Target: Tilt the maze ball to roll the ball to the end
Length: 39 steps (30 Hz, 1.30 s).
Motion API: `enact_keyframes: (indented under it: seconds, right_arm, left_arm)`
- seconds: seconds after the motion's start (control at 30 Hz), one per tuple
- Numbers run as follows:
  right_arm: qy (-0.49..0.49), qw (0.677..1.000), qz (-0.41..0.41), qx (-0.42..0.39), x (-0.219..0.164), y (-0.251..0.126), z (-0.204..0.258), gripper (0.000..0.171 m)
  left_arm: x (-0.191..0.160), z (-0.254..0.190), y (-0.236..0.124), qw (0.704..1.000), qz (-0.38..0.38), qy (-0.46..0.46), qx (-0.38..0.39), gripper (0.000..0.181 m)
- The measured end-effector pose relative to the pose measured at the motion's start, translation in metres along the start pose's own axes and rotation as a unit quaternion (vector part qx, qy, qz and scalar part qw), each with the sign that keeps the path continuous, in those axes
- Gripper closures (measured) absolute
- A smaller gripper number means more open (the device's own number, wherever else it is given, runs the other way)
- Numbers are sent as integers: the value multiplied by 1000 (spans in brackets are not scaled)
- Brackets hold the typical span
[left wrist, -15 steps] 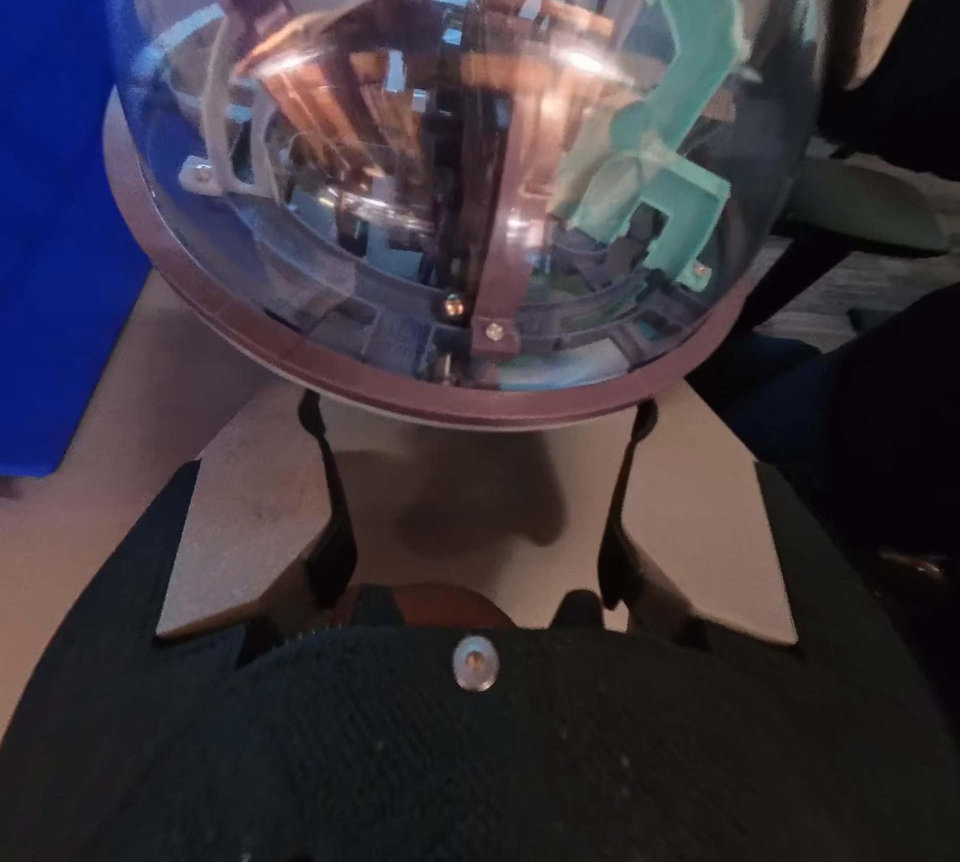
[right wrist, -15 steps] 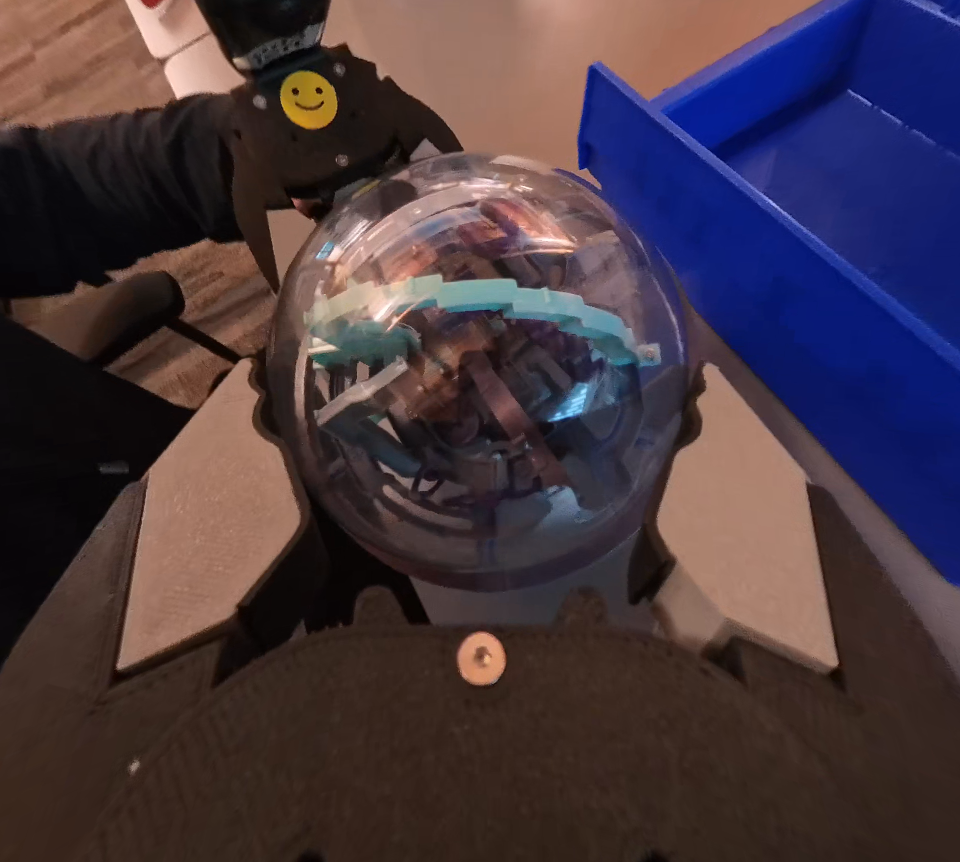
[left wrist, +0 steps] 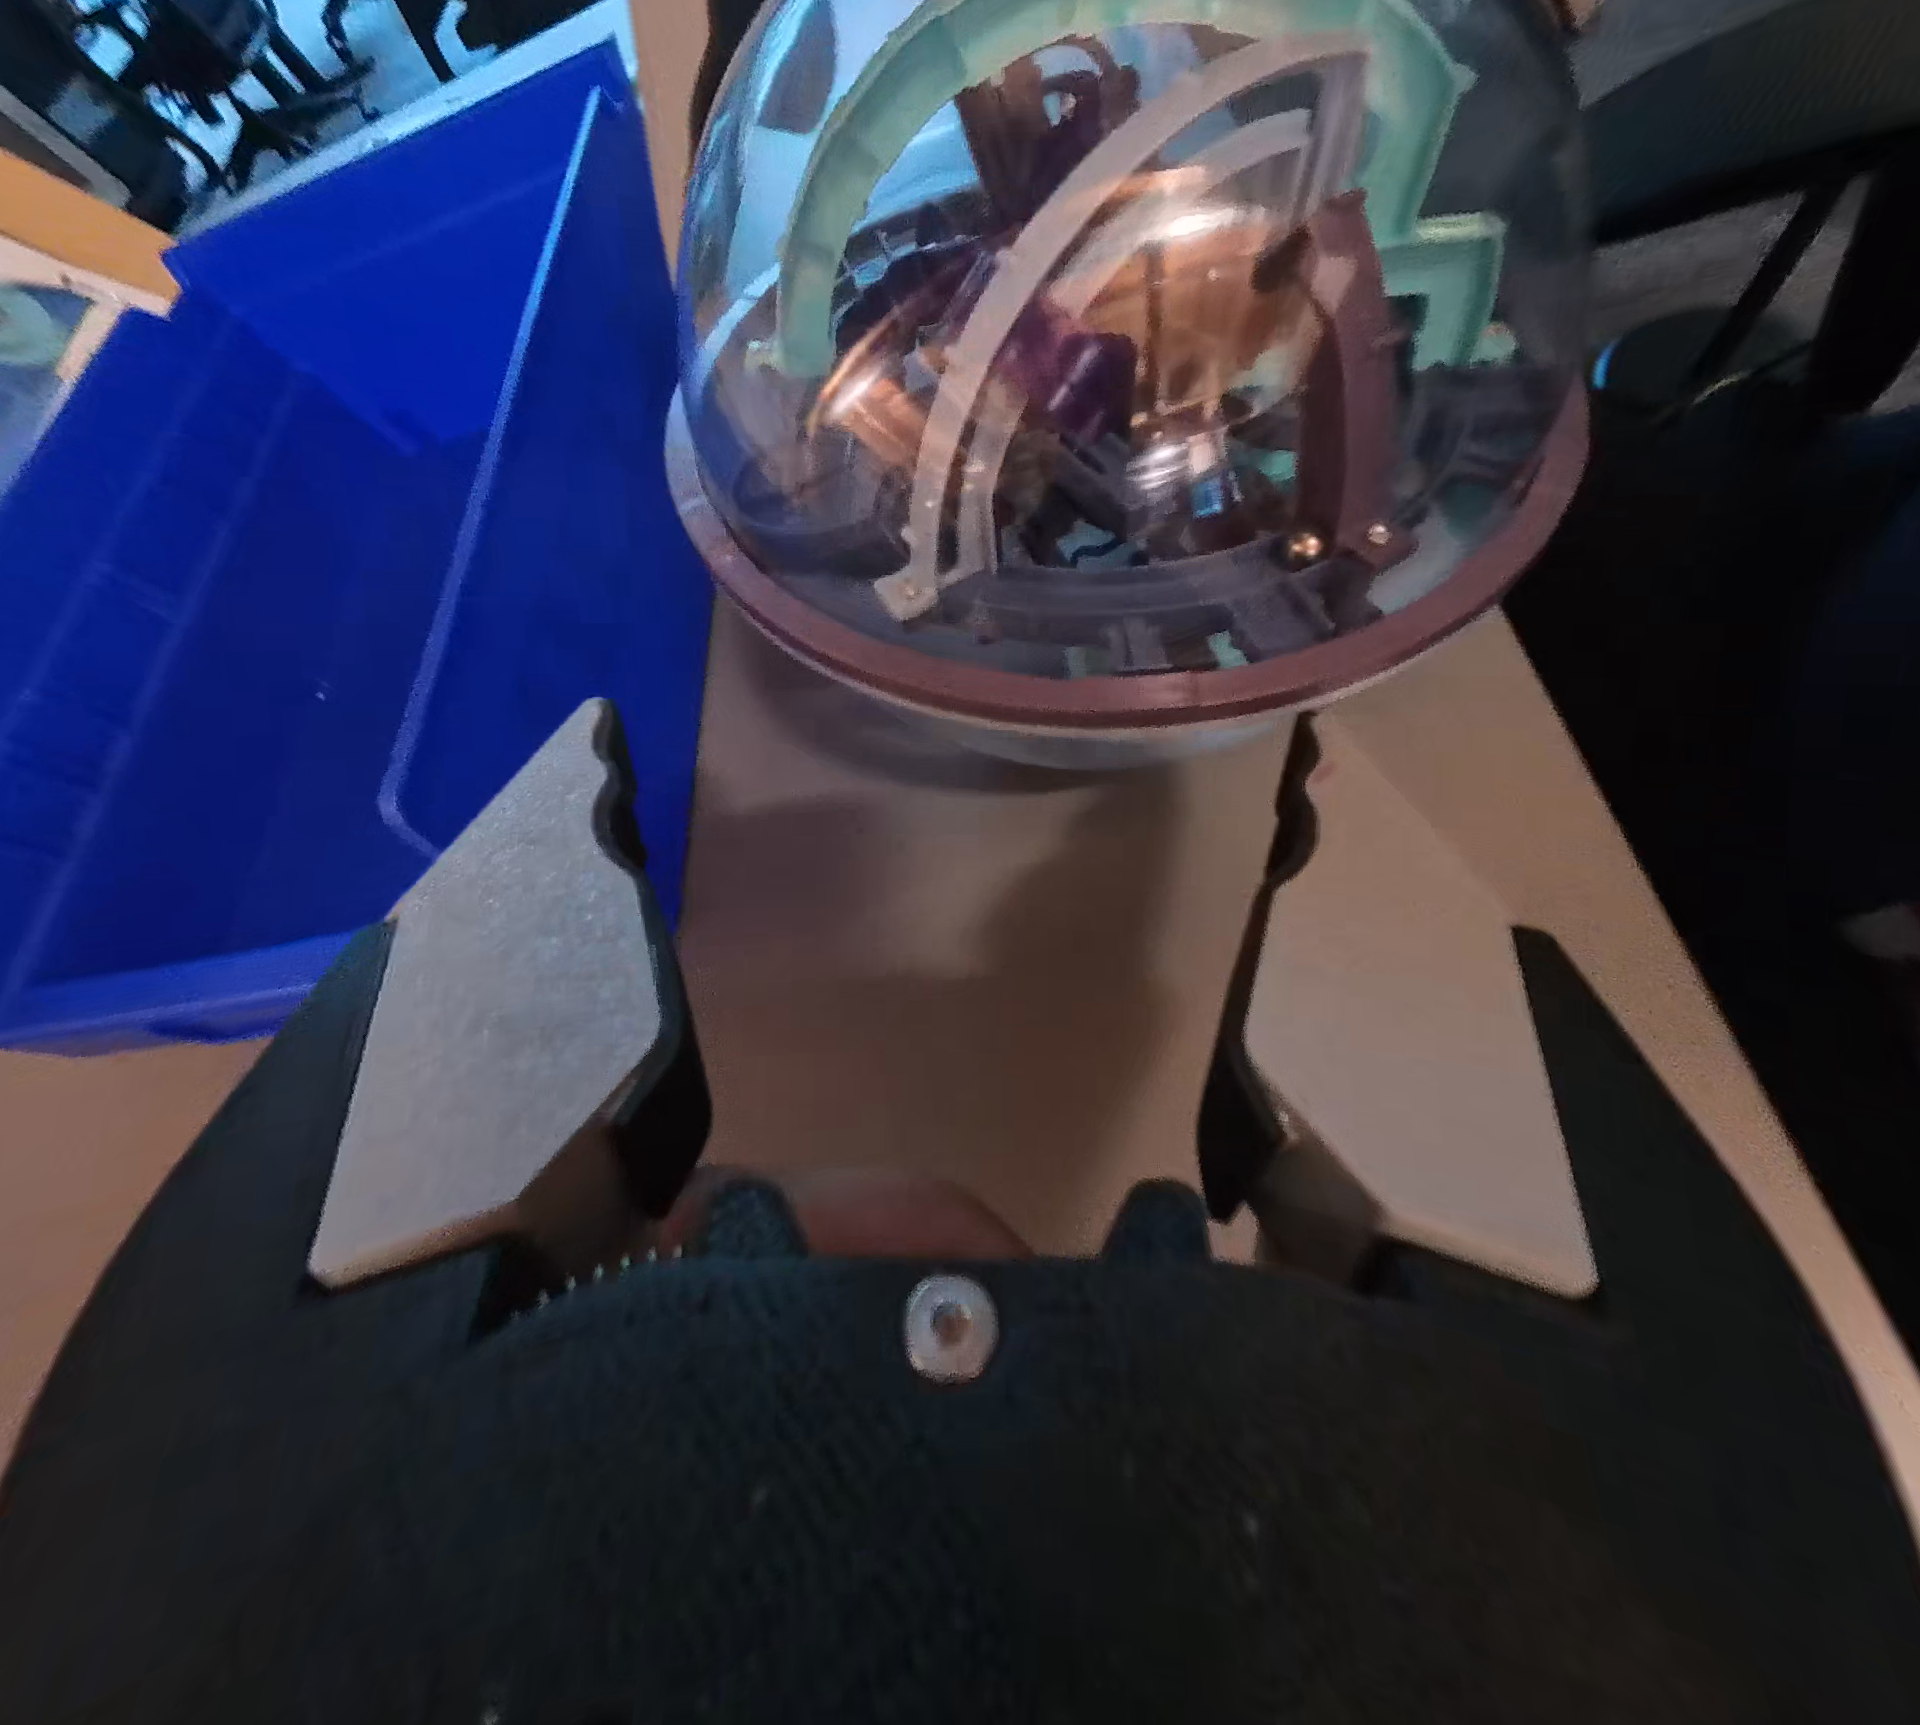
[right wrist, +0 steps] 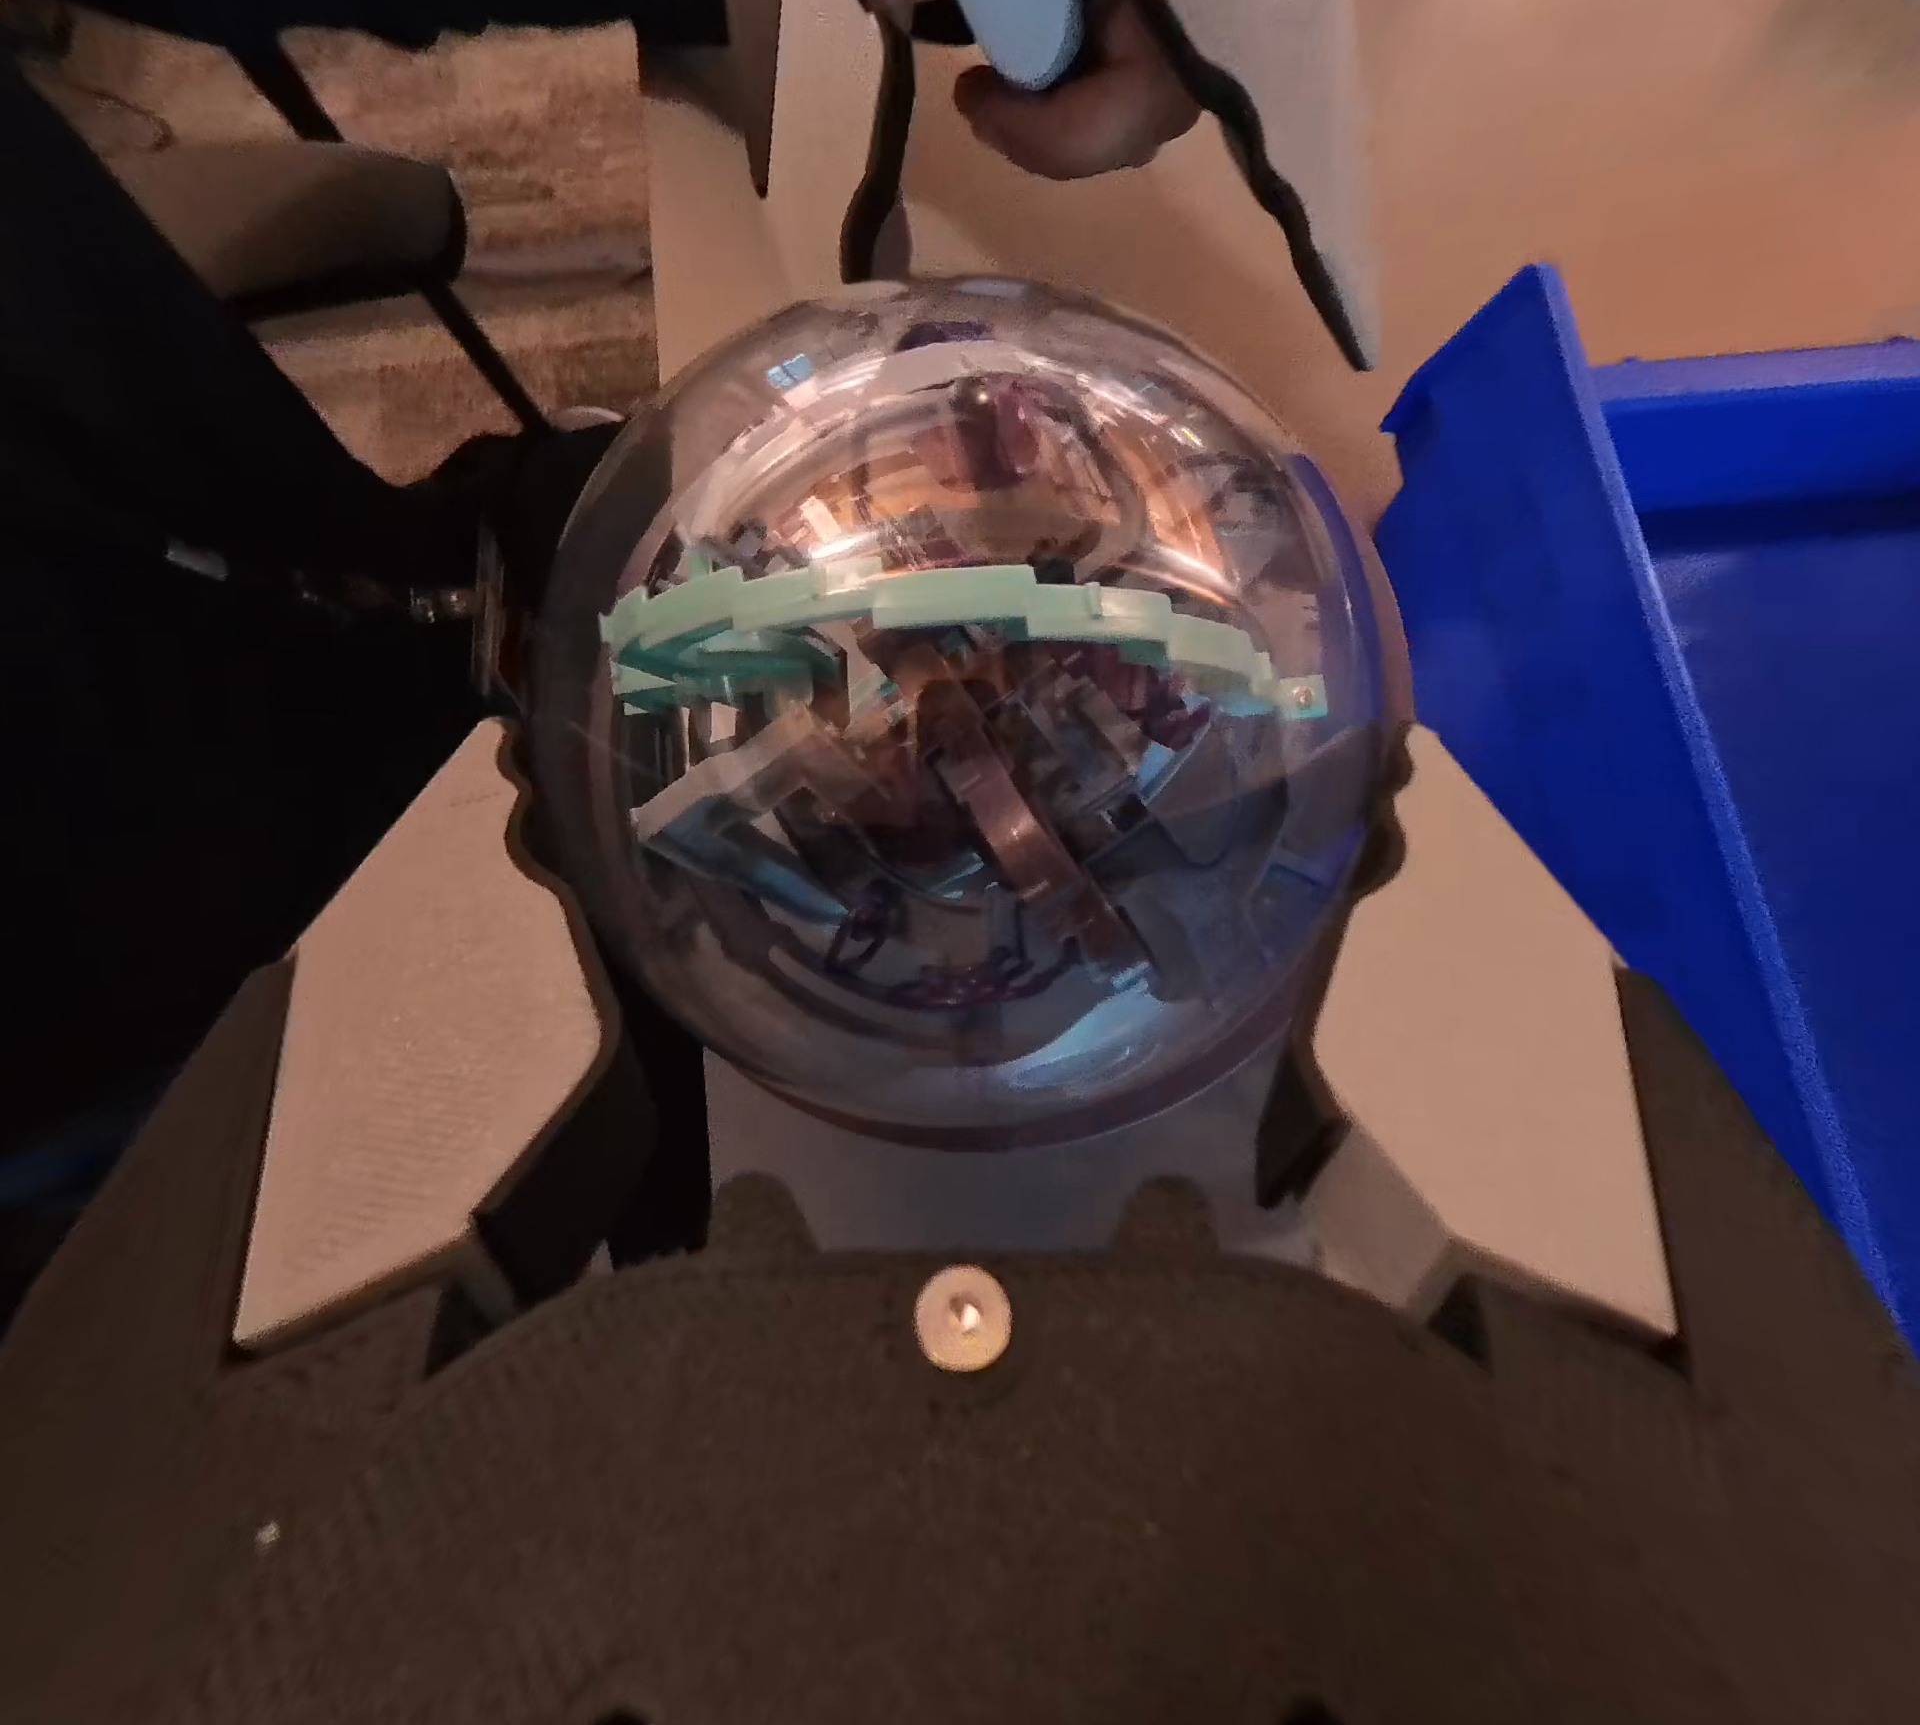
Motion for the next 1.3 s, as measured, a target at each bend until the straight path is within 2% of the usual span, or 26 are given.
enact_keyframes:
  seconds: [0.13,0.2,0.37,0.57,0.67,0.73,0.8,0.9,0.97,1.13,1.3]
  right_arm:
    - [-14,999,16,31,4,3,-4,21]
    - [-20,999,23,45,5,4,-6,21]
    - [-9,999,12,45,11,-4,-15,26]
    - [2,998,-8,-58,-7,-31,-14,27]
    - [32,991,-23,-132,-27,-51,1,26]
    - [76,983,-63,-157,-35,-59,16,34]
    - [114,975,-95,-166,-41,-57,28,35]
    - [137,968,-94,-191,-54,-46,32,35]
    - [149,968,-111,-168,-54,-39,35,46]
    - [139,973,-91,-160,-45,-29,29,37]
    - [122,979,-67,-146,-32,-28,23,35]
  left_arm:
    - [6,-14,4,998,-19,62,-10,63]
    - [2,-14,9,997,-5,82,13,67]
    - [-10,-16,14,997,12,78,25,73]
    - [-8,-16,15,998,-2,63,24,77]
    - [-6,-18,16,997,-3,70,28,79]
    - [-4,-20,17,997,-4,72,24,81]
    - [-3,-23,19,997,-4,77,18,84]
    - [-3,-27,25,996,2,84,11,86]
    - [1,-30,28,996,-1,88,7,86]
    - [5,-29,33,996,13,86,21,84]
    - [0,-26,35,998,22,59,15,97]
Point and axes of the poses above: each gripper's, where its closed fingertips meet, y out along the fingers, x out of its top, z = x × y across the jaws, the point moved 4 cm from there along -y, back along the fingers, and after that the axes turned 7 degrees about -x, right-handed, at the moved point
